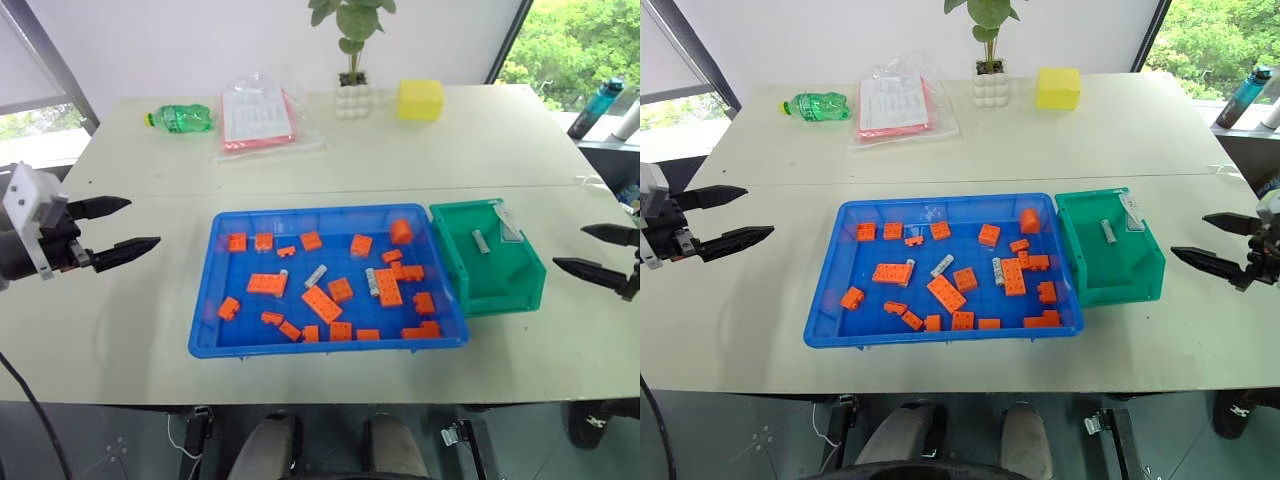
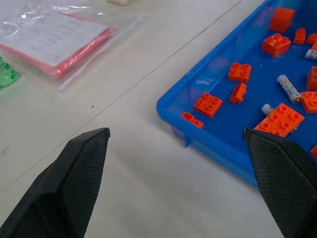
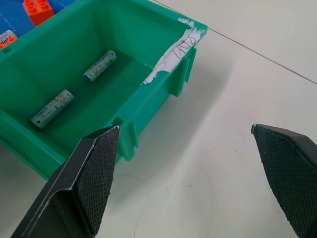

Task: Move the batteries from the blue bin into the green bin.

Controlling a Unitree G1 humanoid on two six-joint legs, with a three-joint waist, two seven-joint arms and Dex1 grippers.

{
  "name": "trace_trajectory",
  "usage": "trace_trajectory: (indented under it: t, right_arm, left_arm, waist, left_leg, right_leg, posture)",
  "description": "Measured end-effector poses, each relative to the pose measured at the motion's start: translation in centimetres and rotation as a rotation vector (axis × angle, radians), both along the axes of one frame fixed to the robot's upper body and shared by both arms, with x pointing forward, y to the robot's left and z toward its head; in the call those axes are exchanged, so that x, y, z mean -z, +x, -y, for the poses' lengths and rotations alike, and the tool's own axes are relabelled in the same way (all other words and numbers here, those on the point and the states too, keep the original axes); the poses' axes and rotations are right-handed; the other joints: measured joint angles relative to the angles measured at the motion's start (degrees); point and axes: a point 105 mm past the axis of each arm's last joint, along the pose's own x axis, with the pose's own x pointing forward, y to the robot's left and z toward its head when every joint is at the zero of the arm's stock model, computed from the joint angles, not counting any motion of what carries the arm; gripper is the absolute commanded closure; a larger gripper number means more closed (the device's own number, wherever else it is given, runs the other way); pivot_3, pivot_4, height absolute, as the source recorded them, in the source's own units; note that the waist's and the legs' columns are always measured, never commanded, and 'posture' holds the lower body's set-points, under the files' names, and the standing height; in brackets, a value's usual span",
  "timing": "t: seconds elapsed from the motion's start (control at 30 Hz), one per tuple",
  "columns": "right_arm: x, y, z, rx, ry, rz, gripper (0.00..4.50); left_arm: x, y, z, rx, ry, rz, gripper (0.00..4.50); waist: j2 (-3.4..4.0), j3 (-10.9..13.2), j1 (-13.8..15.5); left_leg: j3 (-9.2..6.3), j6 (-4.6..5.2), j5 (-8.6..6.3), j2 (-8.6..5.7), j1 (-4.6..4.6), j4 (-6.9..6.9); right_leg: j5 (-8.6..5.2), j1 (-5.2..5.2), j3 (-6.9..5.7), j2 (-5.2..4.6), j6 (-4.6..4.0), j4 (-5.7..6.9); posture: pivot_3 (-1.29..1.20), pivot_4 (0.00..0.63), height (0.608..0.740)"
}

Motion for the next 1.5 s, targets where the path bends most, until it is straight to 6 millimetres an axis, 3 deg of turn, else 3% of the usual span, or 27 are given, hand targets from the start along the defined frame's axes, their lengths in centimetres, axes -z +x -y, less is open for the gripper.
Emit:
trace_trajectory:
  t: [0.43, 0.53, 0.67, 0.73, 0.87, 0.93, 1.1, 1.23, 1.37, 1.5]
  right_arm:
    - [0.0, 0.1, 0.3, 0.018, 0.02, -0.002, 0.11]
    - [-0.4, 0.3, 0.2, 0.016, 0.024, 0.013, 0.11]
    - [-1.1, 1.2, -1.6, -0.061, 0.025, 0.007, 0.11]
    - [-2.8, 2.3, -3.9, -0.13, 0.058, 0.05, 0.11]
    - [-6.7, 3.7, -11.5, -0.372, 0.094, 0.138, 0.11]
    - [-7.1, 3.9, -14.8, -0.472, 0.087, 0.129, 0.11]
    - [-5.2, 4.6, -21.7, -0.638, 0.084, 0.036, 0.11]
    - [-2.3, 5.3, -27.6, -0.716, 0.068, -0.028, 0.11]
    - [1.0, 5.2, -32.7, -0.777, 0.029, -0.091, 0.11]
    - [2.5, 4.8, -36.6, -0.829, 0.009, -0.117, 0.11]
  left_arm:
    - [0.3, 0.2, 0.0, -0.018, -0.019, -0.009, 0.0]
    - [-0.4, 0.6, 0.3, -0.023, -0.025, 0.022, 0.0]
    - [-1.5, 0.9, 1.6, 0.024, -0.042, 0.061, 0.0]
    - [-1.5, 0.7, 2.6, 0.064, -0.051, 0.052, 0.0]
    - [-1.4, 0.0, 4.9, 0.182, -0.054, 0.012, 0.0]
    - [-1.7, -0.5, 5.7, 0.235, -0.061, -0.001, 0.0]
    - [-2.1, -1.4, 6.7, 0.324, -0.042, -0.017, 0.0]
    - [-1.1, -2.6, 7.4, 0.394, -0.005, -0.069, 0.0]
    - [0.3, -3.4, 7.3, 0.433, 0.028, -0.107, 0.0]
    - [0.9, -3.6, 7.2, 0.451, 0.062, -0.105, 0.0]
  waist:
    - [0.0, 0.01, 0.0]
    - [0.0, 0.01, 0.05]
    - [0.02, 0.02, -0.02]
    - [0.07, 0.06, -0.49]
    - [0.09, 0.09, -1.51]
    - [-0.03, 0.16, -1.52]
    - [-0.14, 0.23, -1.37]
    - [-0.14, 0.24, -1.58]
    - [-0.14, 0.24, -1.67]
    - [-0.15, 0.24, -1.58]
  left_leg:
    - [0.0, 0.0, 0.0, 0.0, 0.0, 0.01]
    - [0.0, 0.0, 0.0, 0.01, 0.0, 0.03]
    - [0.01, 0.0, 0.0, 0.0, 0.0, 0.06]
    - [0.06, -0.01, 0.01, 0.05, 0.0, 0.05]
    - [0.02, -0.03, 0.02, 0.1, -0.01, 0.01]
    - [-0.01, -0.03, 0.01, 0.09, -0.02, 0.0]
    - [-0.07, -0.03, 0.02, 0.02, -0.09, 0.06]
    - [-0.08, -0.04, 0.02, 0.02, -0.1, 0.05]
    - [-0.09, -0.05, 0.03, 0.0, -0.14, 0.06]
    - [-0.17, -0.06, 0.03, -0.03, -0.15, 0.11]
  right_leg:
    - [0.0, -0.01, 0.0, 0.0, 0.0, 0.03]
    - [0.0, 0.0, -0.01, 0.0, 0.0, 0.03]
    - [0.0, 0.0, -0.01, -0.01, 0.0, 0.06]
    - [0.0, -0.08, 0.01, 0.01, 0.0, 0.11]
    - [0.0, -0.1, -0.03, 0.03, 0.0, 0.17]
    - [0.0, -0.13, -0.03, 0.02, 0.0, 0.19]
    - [0.0, -0.17, -0.04, -0.01, 0.0, 0.23]
    - [0.0, -0.3, -0.04, -0.01, 0.0, 0.49]
    - [0.0, -0.43, -0.03, -0.01, 0.0, 0.61]
    - [0.01, -0.42, -0.06, -0.01, -0.01, 0.64]
  posture:
    - [0.0, 0.15, 0.726]
    - [0.0, 0.15, 0.726]
    - [0.0, 0.15, 0.726]
    - [0.0, 0.15, 0.726]
    - [0.0, 0.15, 0.726]
    - [0.0, 0.15, 0.726]
    - [0.0, 0.15, 0.726]
    - [0.0, 0.15, 0.726]
    - [0.0, 0.15, 0.726]
    - [0.0, 0.15, 0.726]
